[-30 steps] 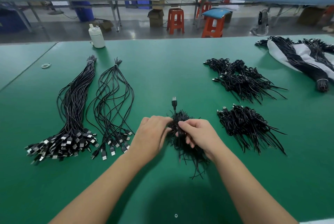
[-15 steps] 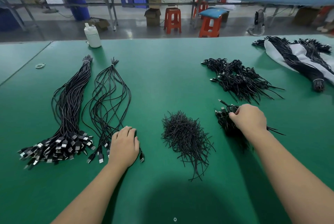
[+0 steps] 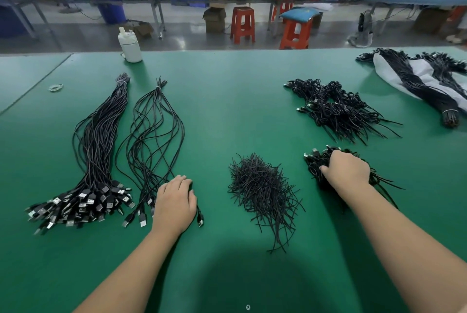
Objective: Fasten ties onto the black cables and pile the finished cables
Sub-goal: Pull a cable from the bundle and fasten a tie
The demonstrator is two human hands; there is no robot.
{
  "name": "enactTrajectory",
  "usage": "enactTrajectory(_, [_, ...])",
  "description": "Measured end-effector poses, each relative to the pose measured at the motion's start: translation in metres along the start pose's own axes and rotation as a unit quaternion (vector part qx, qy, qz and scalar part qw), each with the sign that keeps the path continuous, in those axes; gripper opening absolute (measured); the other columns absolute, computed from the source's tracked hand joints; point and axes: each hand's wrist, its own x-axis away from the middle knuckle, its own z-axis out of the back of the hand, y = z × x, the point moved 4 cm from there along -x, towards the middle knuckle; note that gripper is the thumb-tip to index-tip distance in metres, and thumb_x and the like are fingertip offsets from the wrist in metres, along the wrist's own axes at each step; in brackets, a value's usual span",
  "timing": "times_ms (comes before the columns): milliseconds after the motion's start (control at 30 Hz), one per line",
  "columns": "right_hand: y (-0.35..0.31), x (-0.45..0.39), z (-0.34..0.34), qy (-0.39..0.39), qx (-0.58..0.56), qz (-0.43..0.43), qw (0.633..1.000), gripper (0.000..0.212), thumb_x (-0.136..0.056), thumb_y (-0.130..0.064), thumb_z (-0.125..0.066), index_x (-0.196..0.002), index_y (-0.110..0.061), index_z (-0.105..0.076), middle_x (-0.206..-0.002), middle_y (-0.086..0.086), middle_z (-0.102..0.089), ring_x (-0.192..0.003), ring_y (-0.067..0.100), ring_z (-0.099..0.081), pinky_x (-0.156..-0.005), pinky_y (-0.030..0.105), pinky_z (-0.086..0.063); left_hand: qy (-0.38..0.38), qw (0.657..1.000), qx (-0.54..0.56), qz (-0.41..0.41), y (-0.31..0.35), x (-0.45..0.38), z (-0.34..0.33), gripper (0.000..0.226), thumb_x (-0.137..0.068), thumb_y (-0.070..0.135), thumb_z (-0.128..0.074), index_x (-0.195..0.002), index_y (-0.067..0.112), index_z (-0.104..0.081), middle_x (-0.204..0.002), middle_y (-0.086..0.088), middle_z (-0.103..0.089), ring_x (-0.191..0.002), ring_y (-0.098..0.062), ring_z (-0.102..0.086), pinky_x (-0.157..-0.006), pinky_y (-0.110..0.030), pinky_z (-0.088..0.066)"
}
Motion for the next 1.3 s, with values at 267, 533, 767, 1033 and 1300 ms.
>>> enactTrajectory(267, [-0.024, 0.020, 0.000, 0.079, -0.122, 0.082, 0.986, 0.025, -0.099, -0.038, -0.054, -0.086, -0.017, -0.052, -0.070, -0.004, -0.059, -0.052, 0.011, -0.054, -0.045, 0.022, -0.034, -0.001, 1.000, 0.025, 0.001, 0.000, 0.002, 0.003, 0.035, -0.087, 0.007, -0.056, -0.120, 0.007, -0.066, -0.128, -0.007, -0.063, -0.129, -0.022, -0.051, -0.112, -0.042, -0.034])
enactTrajectory(533, [-0.060, 0.054, -0.053, -0.108, -0.359, 0.025, 0.927, 0.029, -0.103, -0.034, -0.047, -0.084, -0.012, -0.053, -0.076, 0.004, -0.060, -0.062, 0.016, -0.050, -0.056, 0.031, -0.041, 0.025, 0.997, 0.054, -0.050, 0.000, 0.004, 0.005, 0.032, -0.077, 0.000, -0.067, -0.104, 0.017, -0.074, -0.113, 0.001, -0.067, -0.116, -0.020, -0.058, -0.105, -0.042, -0.037])
enactTrajectory(767, [-0.062, 0.054, -0.055, -0.132, -0.347, 0.017, 0.928, 0.027, -0.103, -0.034, -0.044, -0.087, -0.014, -0.051, -0.083, 0.001, -0.059, -0.071, 0.015, -0.051, -0.062, 0.032, -0.038, 0.019, 0.993, 0.036, -0.114, 0.009, 0.007, 0.007, 0.035, -0.070, -0.006, -0.080, -0.097, 0.016, -0.078, -0.104, -0.002, -0.070, -0.096, -0.029, -0.060, -0.079, -0.040, -0.046])
enactTrajectory(1033, [-0.065, 0.057, -0.054, -0.139, -0.340, 0.012, 0.930, 0.022, -0.102, -0.033, -0.049, -0.089, -0.015, -0.052, -0.086, 0.002, -0.061, -0.074, 0.014, -0.053, -0.061, 0.029, -0.040, -0.077, 0.960, -0.059, -0.263, 0.018, 0.013, 0.020, 0.032, -0.074, -0.001, -0.072, -0.101, 0.015, -0.069, -0.093, -0.002, -0.064, -0.086, -0.024, -0.060, -0.074, -0.033, -0.054])
enactTrajectory(1300, [-0.058, 0.060, -0.048, -0.146, -0.384, -0.014, 0.912, 0.023, -0.102, -0.029, -0.047, -0.093, -0.011, -0.059, -0.089, 0.006, -0.064, -0.077, 0.019, -0.057, -0.063, 0.031, -0.043, -0.103, 0.941, -0.113, -0.303, 0.024, 0.010, 0.024, 0.033, -0.076, 0.002, -0.067, -0.103, 0.019, -0.059, -0.098, 0.002, -0.059, -0.090, -0.020, -0.056, -0.076, -0.034, -0.054])
